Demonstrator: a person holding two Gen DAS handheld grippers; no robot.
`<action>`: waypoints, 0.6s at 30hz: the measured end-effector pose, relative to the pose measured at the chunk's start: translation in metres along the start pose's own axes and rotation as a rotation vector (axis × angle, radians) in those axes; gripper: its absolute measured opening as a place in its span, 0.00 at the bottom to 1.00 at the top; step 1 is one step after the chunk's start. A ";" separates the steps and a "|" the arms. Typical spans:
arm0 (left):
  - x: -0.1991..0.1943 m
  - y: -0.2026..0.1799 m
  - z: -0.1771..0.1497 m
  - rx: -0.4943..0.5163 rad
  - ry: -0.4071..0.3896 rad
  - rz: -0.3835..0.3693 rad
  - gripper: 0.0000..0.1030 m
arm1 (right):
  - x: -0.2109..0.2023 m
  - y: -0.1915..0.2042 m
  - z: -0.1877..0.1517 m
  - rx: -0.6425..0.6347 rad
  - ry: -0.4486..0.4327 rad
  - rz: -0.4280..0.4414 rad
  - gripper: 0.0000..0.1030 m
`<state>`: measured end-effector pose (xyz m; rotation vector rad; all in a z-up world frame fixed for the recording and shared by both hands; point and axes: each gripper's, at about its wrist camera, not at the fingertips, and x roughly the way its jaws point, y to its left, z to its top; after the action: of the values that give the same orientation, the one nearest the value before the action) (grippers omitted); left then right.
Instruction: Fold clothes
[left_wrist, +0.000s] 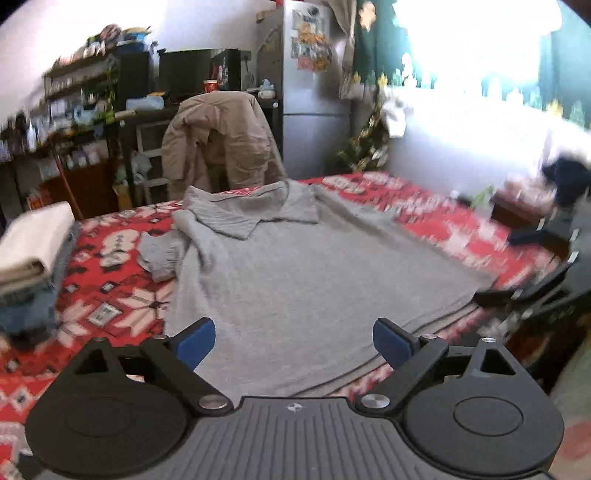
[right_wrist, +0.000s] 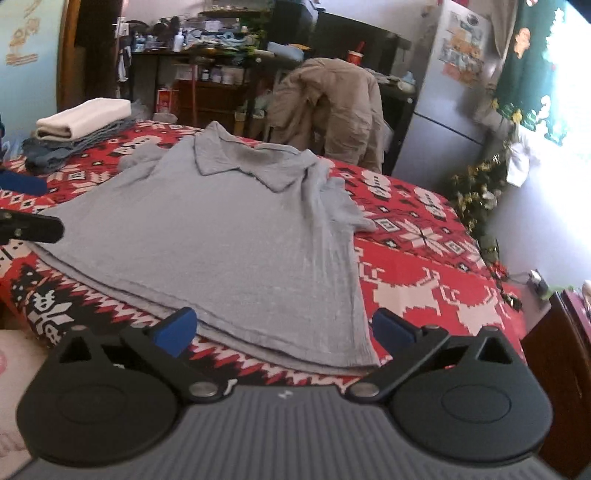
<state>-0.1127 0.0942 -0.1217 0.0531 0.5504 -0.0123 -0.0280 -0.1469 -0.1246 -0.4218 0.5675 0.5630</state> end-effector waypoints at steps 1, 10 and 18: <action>0.003 -0.004 0.000 0.035 0.007 0.014 0.90 | 0.001 0.003 0.001 -0.022 -0.007 -0.011 0.99; 0.016 -0.029 -0.005 0.321 0.025 0.040 0.75 | 0.015 0.047 0.005 -0.468 -0.044 -0.001 0.66; 0.025 -0.035 -0.005 0.377 0.048 0.003 0.63 | 0.025 0.085 -0.009 -0.788 -0.060 0.050 0.46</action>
<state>-0.0950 0.0594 -0.1401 0.4224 0.5903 -0.1116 -0.0652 -0.0762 -0.1649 -1.1323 0.2776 0.8382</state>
